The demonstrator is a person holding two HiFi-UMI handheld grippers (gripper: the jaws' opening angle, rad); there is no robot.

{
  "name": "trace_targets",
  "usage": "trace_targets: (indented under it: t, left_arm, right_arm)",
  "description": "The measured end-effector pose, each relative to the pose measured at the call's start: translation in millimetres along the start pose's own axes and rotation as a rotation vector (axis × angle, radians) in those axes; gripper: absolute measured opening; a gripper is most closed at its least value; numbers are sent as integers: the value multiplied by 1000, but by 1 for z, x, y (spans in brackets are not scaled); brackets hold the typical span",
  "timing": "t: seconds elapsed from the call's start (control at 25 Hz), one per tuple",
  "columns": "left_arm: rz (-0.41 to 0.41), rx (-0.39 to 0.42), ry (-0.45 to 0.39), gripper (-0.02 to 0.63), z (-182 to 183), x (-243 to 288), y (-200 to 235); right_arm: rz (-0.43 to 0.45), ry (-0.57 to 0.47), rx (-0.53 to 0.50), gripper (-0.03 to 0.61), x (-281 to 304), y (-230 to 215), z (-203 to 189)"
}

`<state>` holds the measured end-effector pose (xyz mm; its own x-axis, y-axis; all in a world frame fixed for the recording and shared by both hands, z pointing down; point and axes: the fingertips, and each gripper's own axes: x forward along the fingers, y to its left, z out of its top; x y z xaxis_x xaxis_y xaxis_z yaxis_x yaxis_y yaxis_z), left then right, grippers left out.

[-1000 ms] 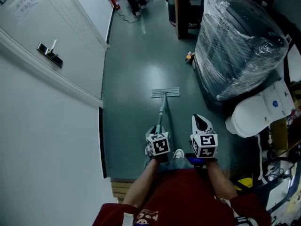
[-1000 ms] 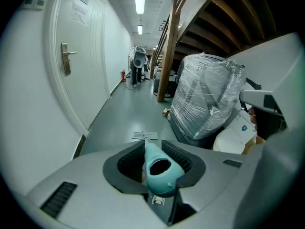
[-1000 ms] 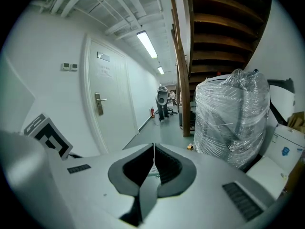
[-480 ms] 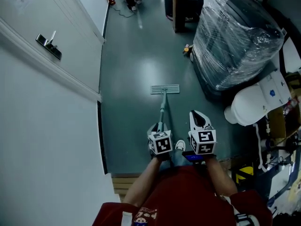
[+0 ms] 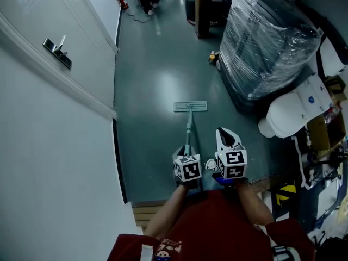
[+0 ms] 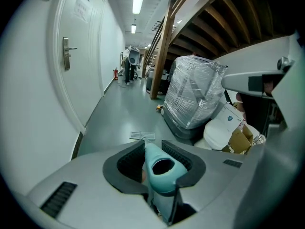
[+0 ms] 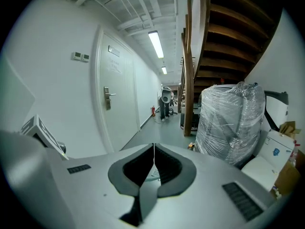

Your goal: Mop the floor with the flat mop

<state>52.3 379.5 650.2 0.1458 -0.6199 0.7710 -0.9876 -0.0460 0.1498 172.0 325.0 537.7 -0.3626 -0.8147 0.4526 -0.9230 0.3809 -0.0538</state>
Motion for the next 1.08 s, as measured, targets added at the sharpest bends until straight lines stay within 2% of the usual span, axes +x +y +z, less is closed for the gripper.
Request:
trace_targets:
  t: [0.24, 1.08]
  left_arm:
    - [-5, 18, 8, 126, -11, -3, -3]
    - [1, 40, -1, 126, -6, 3, -16]
  right_arm:
    - [-12, 14, -2, 18, -4, 1, -6]
    - [-5, 15, -3, 18, -4, -17, -9]
